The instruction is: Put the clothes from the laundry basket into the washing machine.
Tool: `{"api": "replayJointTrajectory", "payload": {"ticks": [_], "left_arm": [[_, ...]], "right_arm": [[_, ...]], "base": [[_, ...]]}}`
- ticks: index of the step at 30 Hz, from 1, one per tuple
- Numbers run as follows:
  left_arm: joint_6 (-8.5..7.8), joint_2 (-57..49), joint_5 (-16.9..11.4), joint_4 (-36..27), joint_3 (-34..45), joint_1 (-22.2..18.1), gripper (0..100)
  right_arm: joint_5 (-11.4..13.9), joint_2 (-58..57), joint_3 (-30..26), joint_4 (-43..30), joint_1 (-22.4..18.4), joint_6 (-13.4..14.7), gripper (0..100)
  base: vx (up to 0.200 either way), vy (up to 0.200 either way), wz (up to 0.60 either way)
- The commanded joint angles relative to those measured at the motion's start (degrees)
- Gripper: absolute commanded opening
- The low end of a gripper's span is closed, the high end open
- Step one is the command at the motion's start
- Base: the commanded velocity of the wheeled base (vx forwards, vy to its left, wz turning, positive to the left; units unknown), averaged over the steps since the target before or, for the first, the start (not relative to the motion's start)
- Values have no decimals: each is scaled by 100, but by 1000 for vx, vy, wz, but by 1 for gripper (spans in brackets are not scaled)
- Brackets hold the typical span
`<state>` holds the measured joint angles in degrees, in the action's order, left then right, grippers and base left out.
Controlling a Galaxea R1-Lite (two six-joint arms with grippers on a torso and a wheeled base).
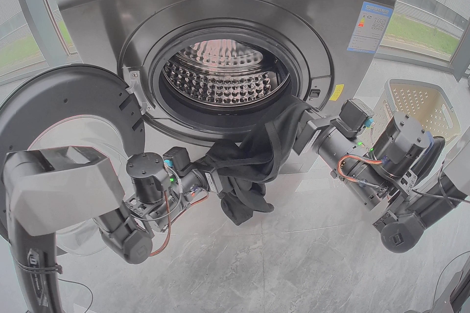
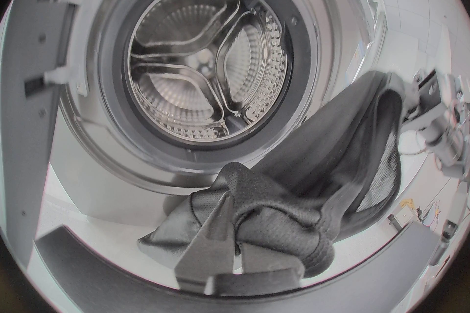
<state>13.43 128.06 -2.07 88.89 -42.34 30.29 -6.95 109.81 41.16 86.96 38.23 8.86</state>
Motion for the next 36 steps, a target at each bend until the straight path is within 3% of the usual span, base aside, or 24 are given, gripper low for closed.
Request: {"api": "replayJointTrajectory", "payload": {"ticks": [1, 6, 9, 12, 17, 26, 27, 36], "left_arm": [[-16, -1310, -21, -4, 806, 3, 0], [-16, -1846, -30, -12, 1166, 47, 0], [-16, -2057, -100, -12, 1579, 179, 0], [-78, -1855, -144, -21, 1641, 337, 0], [-341, -1143, -144, -12, 1536, 434, 0], [-359, -370, -153, -4, 1026, 372, 0], [-359, -255, -153, -4, 947, 372, 100], [-368, 562, -153, -4, 191, 372, 100]], "right_arm": [[1, -338, -345, 6, -246, 19, 0], [9, -689, -688, 6, -263, 28, 0], [9, -944, -916, 67, -237, 274, 0], [1, -971, -943, 146, -184, 441, 0], [18, -988, -943, 146, -88, 458, 0], [53, -979, -1013, 146, -26, 476, 0], [53, -979, -1004, 146, -9, 476, 0], [53, -979, -1013, 146, 27, 476, 0]], "base": [[0, 0, 0], [0, 0, 0], [0, 0, 0], [0, 0, 0], [0, 0, 0], [0, 0, 0], [0, 0, 0], [0, 0, 0]]}}
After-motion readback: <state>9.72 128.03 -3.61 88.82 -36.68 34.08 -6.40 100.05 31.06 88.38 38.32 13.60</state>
